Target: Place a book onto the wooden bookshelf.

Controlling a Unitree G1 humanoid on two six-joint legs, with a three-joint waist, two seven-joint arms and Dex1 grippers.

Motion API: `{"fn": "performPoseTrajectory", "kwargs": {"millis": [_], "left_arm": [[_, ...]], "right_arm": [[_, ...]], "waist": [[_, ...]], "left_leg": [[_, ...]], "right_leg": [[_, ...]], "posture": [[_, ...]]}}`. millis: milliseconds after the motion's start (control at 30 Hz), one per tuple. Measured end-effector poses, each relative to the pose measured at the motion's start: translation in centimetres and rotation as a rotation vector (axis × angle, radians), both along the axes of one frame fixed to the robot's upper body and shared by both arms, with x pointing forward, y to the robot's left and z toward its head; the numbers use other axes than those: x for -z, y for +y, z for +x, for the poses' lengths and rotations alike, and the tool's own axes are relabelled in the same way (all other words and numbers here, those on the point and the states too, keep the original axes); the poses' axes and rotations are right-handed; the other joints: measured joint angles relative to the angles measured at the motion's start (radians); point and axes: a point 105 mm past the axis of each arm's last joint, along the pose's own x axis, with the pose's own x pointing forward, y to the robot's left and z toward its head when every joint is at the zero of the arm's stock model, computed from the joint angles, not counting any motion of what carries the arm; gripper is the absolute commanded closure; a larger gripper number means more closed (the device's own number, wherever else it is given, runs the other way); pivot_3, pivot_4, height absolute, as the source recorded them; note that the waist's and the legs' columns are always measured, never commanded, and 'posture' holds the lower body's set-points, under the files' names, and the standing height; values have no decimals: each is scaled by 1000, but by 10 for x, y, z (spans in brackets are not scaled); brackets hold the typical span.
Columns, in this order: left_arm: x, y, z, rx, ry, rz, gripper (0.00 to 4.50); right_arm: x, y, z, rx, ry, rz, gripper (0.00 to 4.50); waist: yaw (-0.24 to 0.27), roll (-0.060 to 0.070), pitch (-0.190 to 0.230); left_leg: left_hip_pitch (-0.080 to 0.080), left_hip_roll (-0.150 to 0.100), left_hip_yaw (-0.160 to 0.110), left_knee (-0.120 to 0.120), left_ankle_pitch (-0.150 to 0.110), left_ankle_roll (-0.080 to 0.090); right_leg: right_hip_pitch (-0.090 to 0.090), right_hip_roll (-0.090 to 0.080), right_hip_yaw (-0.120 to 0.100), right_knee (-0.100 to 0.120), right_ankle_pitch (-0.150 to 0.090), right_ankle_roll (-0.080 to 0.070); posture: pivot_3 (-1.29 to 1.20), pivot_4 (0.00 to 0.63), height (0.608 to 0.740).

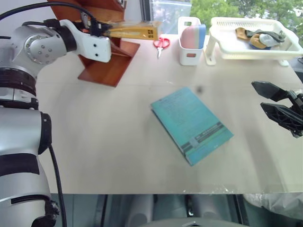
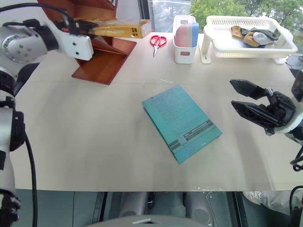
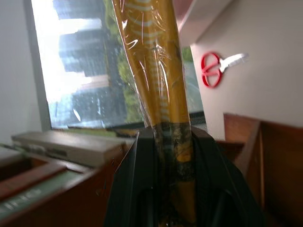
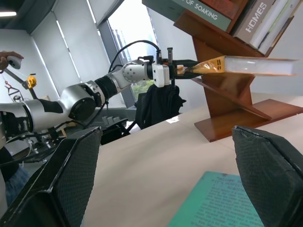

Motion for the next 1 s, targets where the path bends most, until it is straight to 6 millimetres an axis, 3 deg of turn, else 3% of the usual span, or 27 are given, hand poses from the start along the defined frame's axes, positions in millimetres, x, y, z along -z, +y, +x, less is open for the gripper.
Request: {"fn": "performPoseTrajectory", "kwargs": {"millis": [233,500,567,600,700,800,833,1000], "left_arm": [[-2,26,7,-142,-35,13,4087],[2,32,13,-190,-38,-21,4087],[3,32,14,-201,-27,-25,3099],[4,32,14,-204,-25,-27,2910],[4,35,15,-222,-23,-31,1439],[3,39,16,-245,-24,-37,317],[4,40,16,-258,-24,-34,134],[5,50,16,-307,-18,-35,134]], "right_arm": [[2,1,0,-3,-11,10,0],[2,1,1,3,-19,13,0],[3,1,1,5,-19,12,0],[3,1,1,6,-19,12,0],[4,0,1,10,-16,15,0],[4,0,1,16,-23,15,0],[4,0,1,17,-24,14,0],[5,0,2,21,-25,11,0]], "waist": [[5,0,0],[2,0,0],[0,0,0],[-1,0,0],[-1,0,0],[0,0,0],[0,0,0],[0,0,0]], "left_leg": [[-2,0,0,2,0,0],[-4,0,1,4,0,-1],[-4,0,2,5,1,-1],[-4,0,2,6,1,-1],[-4,0,1,6,1,-1],[-4,0,1,7,1,-1],[-4,0,1,7,1,-1],[-4,0,1,7,1,-1]], "right_leg": [[-2,0,0,2,0,0],[-7,0,2,12,0,0],[-7,0,2,13,0,0],[-7,0,2,14,0,0],[-7,0,2,14,0,0],[-7,0,2,14,0,0],[-7,0,2,14,0,0],[-7,0,2,14,0,0]], "posture": [[0,150,740],[0,150,740],[0,150,740],[0,150,740],[0,150,740],[0,150,740],[0,150,740],[0,150,740]]}}
